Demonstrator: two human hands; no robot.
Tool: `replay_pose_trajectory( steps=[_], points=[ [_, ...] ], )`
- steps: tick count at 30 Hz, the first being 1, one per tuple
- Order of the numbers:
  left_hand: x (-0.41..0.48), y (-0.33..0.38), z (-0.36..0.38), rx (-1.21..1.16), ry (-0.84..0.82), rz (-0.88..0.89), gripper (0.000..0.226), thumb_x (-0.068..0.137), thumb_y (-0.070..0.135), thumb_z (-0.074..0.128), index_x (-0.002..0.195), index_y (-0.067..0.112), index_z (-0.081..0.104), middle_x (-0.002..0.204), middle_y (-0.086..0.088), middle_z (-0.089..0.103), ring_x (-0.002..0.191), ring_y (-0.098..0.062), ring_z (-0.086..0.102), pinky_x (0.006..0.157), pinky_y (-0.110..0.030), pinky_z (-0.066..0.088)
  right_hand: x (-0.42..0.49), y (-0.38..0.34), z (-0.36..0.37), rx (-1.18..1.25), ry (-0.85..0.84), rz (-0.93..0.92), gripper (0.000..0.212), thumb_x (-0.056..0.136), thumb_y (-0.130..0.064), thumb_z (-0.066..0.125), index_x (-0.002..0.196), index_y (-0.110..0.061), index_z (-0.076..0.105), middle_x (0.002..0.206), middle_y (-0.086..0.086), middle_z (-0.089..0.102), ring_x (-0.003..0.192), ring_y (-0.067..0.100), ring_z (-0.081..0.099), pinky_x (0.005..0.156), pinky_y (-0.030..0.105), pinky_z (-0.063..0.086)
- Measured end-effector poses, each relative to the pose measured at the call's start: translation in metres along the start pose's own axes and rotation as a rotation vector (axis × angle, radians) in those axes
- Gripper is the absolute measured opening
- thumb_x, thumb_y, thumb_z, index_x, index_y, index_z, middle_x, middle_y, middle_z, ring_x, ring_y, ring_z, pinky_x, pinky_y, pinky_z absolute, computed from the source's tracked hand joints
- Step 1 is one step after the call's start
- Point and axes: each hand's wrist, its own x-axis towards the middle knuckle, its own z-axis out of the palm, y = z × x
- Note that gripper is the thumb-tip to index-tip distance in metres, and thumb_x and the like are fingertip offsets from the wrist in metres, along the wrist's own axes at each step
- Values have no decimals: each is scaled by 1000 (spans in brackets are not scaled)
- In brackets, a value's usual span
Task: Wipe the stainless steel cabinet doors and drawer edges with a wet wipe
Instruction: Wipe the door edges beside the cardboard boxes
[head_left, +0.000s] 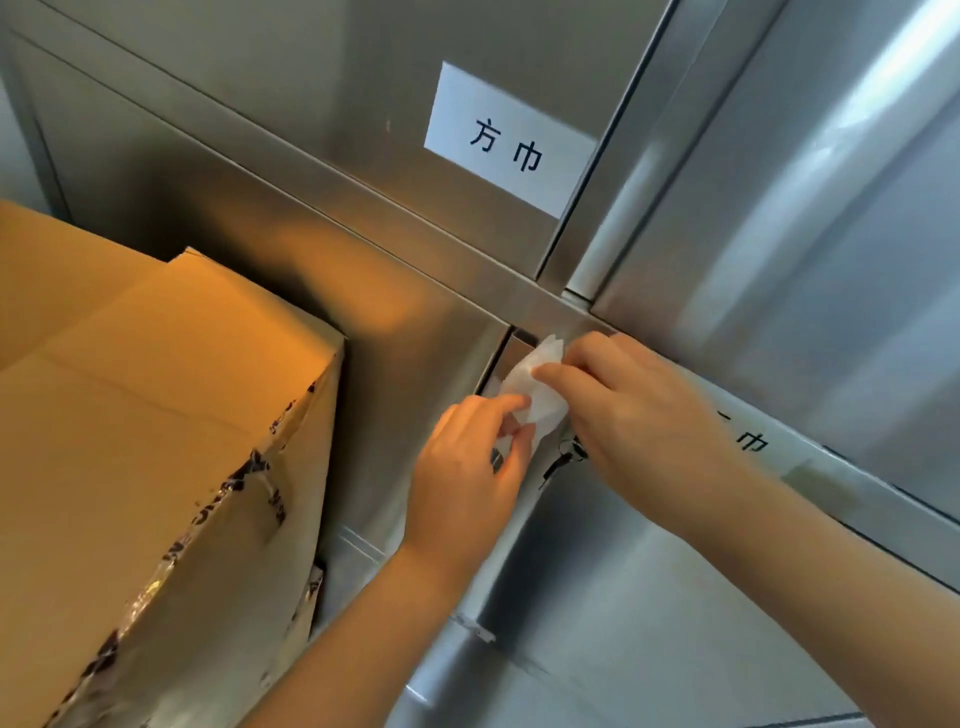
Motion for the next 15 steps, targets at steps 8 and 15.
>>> replay_pose_trajectory(
  steps=[8, 15],
  points=[
    [-17, -10, 35, -35, -5, -155, 28, 94, 22, 55, 120, 13, 59, 105, 2, 55, 96, -8, 52, 84, -14, 43, 8, -12, 5, -386, -423, -148, 46, 77, -22, 35, 106, -13, 69, 110, 4, 59, 105, 23, 54, 76, 29, 42],
    [-33, -3, 49, -316, -97, -204, 47, 100, 42, 28, 145, 32, 21, 143, 19, 29, 134, 0, 29, 108, -14, 27, 4, -16, 15, -773, -633, -333, 70, 100, -35, 23, 141, 15, -4, 148, 30, 11, 137, 48, 5, 103, 56, -17]
  ],
)
